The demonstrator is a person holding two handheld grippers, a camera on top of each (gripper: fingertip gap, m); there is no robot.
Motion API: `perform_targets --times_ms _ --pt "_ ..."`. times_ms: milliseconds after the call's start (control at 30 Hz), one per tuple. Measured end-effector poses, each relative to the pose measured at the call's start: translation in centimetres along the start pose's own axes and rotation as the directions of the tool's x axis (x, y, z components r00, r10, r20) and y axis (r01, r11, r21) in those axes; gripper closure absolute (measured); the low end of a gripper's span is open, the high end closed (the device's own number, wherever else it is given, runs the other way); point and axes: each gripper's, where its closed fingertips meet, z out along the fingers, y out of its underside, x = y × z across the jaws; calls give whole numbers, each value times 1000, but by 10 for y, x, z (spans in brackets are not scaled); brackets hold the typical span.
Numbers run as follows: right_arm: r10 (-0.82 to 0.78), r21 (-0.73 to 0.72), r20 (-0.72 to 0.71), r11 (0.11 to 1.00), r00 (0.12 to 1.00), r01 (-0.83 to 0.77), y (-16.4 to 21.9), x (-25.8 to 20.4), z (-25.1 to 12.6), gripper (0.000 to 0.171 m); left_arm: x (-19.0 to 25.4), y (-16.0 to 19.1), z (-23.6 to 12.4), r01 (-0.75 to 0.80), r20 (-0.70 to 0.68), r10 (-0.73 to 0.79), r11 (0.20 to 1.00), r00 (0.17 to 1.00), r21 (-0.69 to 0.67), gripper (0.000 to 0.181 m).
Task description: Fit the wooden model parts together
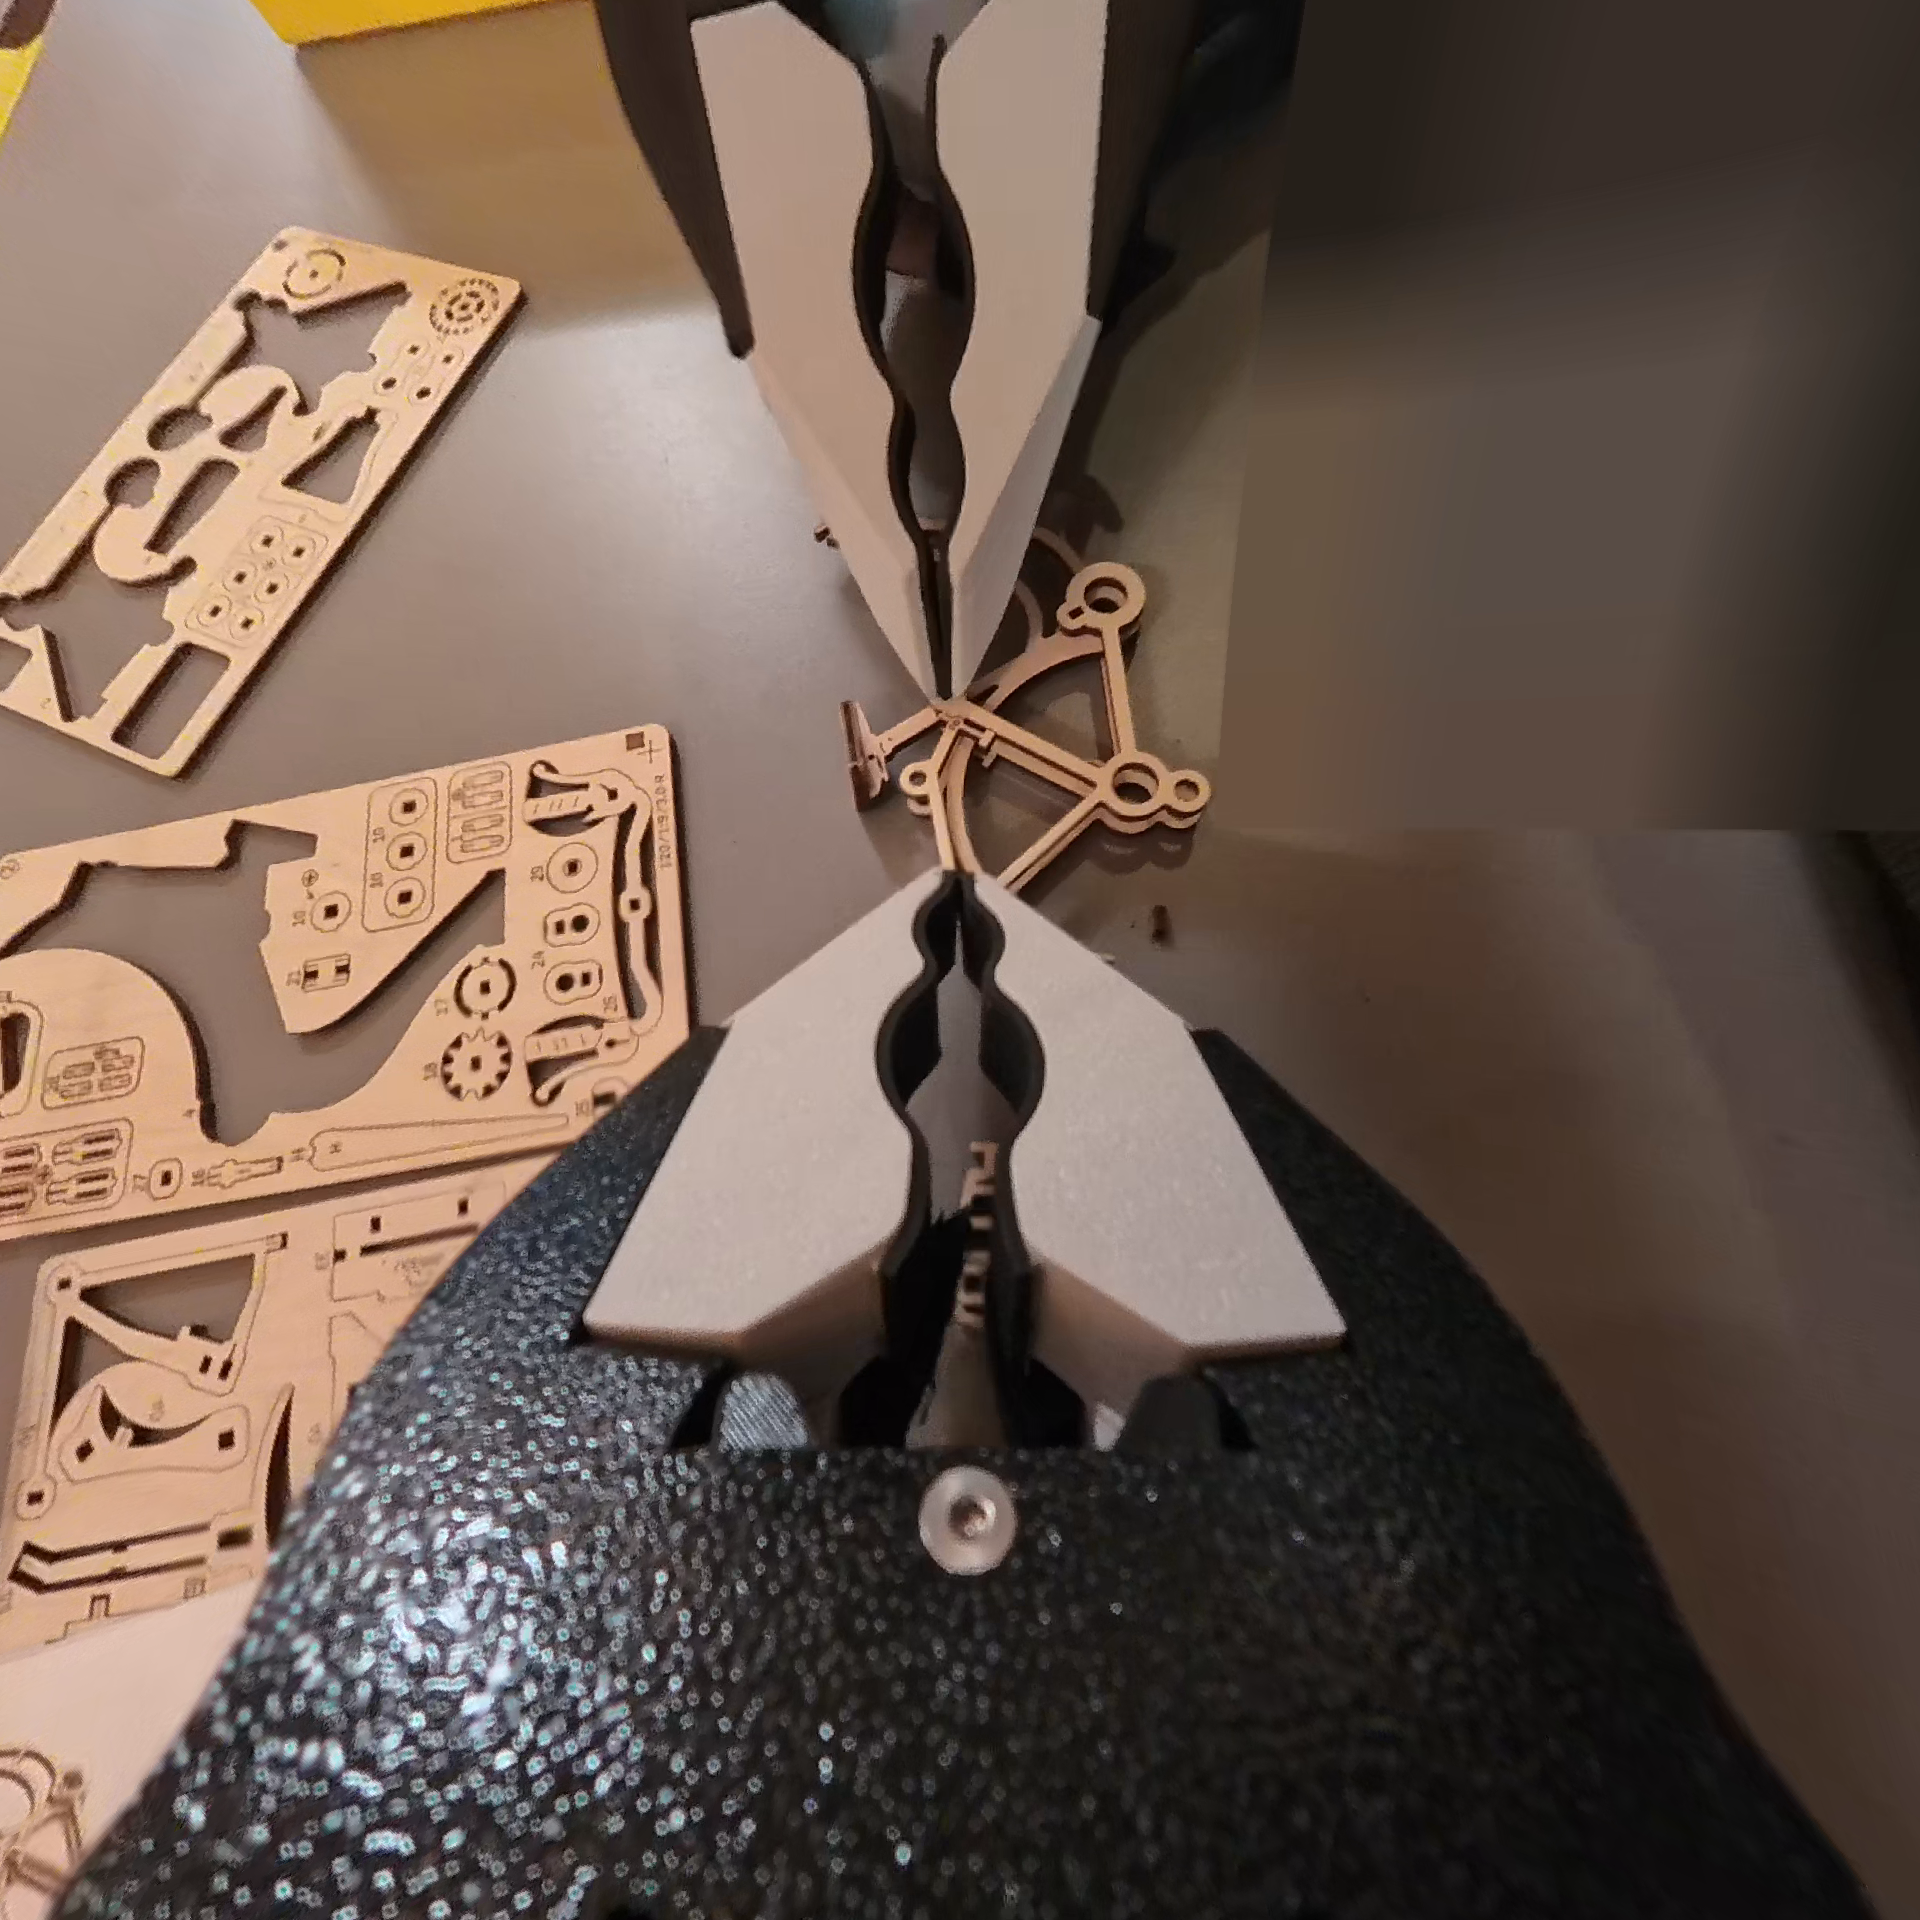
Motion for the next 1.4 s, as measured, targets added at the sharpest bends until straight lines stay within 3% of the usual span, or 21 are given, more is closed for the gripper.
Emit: perform_targets --times_ms 33,133,233,267,1000,1233,1400 --pt "1 1 -2 1000 1000 -1 0 0 0 171 0 0 -3 26 -9 -26 1000 1000 5 181" --pt "34 21 12 999 999 -35 0 0 0 171 -2 -4 -13 87 -29 -85 993 996 74 180" --pt "41 23 17 999 999 -42 0 0 0 171 -1 -1 -12 88 -29 -86 994 996 62 156" --pt "40 23 16 999 999 -41 0 0 0 171 3 -1 -10 84 -45 -82 995 996 60 155" --pt "50 24 6 998 999 -50 0 1 0 171 5 9 3 164 -56 -162 986 985 27 170" --pt "51 24 7 998 999 -51 0 0 0 171 7 12 -10 227 -131 -220 973 967 46 174" --pt "55 25 29 998 998 -55 0 0 0 171 5 17 -10 144 -103 -140 989 985 31 168"
